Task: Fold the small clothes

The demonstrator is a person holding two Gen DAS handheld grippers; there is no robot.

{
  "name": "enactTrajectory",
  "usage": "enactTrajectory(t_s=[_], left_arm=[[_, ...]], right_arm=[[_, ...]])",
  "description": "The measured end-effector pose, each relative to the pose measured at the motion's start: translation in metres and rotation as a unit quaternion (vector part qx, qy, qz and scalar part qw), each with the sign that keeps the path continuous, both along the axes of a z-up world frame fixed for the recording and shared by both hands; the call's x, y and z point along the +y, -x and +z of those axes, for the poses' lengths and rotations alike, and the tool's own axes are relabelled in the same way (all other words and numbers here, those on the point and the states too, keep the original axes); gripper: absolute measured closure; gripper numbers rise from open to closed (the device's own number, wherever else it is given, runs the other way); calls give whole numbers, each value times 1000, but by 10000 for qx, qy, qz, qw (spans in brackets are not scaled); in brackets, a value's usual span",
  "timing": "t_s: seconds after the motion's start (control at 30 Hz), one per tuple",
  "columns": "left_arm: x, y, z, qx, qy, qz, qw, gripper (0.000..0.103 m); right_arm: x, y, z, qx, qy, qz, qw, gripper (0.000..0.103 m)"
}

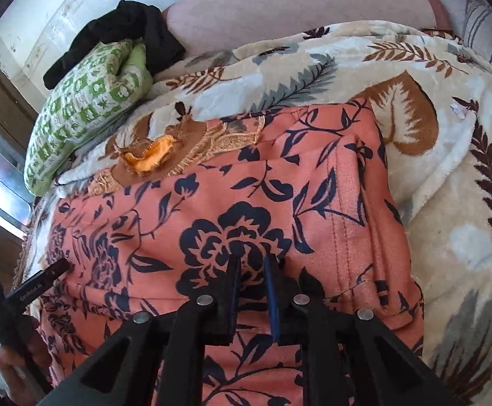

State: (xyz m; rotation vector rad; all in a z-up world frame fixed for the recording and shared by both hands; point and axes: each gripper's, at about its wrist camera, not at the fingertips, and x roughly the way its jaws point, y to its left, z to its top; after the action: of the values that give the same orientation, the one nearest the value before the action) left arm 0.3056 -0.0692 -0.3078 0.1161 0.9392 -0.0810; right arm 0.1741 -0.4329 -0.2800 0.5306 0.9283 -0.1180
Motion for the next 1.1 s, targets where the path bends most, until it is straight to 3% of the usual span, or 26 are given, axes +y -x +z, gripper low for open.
enactTrajectory(t_s=[0.1, 0.17, 0.23, 0.27, 0.3, 0.37, 0.43, 0.53, 0.73, 0.83, 0.93, 1.0, 1.1], left_arm=[[-7, 5, 9, -272, 140, -176, 9994, 10], [-13, 4, 6, -227, 130, -271, 9993, 10], [-18, -3, -9, 142, -27, -269, 9995, 10], [-20, -9, -20, 415, -85, -287, 9987, 8], [-21, -9, -24, 331, -95, -282, 9990, 5], [-26, -5, -23, 117, -248, -246, 9993, 0], [-25, -4, -24, 109, -230, -232, 9994, 0], [-21, -6, -25, 207, -119, -240, 9994, 0], [-20, -3, -26, 270, -122, -226, 9993, 0], [-16, -4, -22, 424, -52, -251, 9988, 0], [-14, 2, -11, 113, -214, -94, 9997, 0], [-18, 7, -2, -179, -310, -202, 9992, 0], [-29, 13, 6, -503, -478, -370, 9969, 0]], right_arm=[[-10, 3, 16, -548, 69, -250, 9982, 86], [-20, 3, 19, -755, 289, -560, 9951, 86], [-34, -6, 8, -512, 473, -690, 9952, 86], [-41, -15, -6, -168, 472, -668, 9965, 87], [-46, -22, -19, 93, 276, -595, 9978, 86], [-49, -17, -13, -76, 219, -689, 9974, 87], [-41, -18, -5, 40, 192, -521, 9984, 86], [-23, -12, 7, -273, -112, -151, 9995, 86], [42, -7, 15, -753, -133, 844, 9935, 86], [73, -17, -11, -146, 25, 1364, 9905, 86], [80, -16, -11, -216, 326, 1421, 9891, 86], [73, -17, -5, -192, 94, 1365, 9904, 86], [65, -11, 7, -669, -159, 1249, 9898, 86]])
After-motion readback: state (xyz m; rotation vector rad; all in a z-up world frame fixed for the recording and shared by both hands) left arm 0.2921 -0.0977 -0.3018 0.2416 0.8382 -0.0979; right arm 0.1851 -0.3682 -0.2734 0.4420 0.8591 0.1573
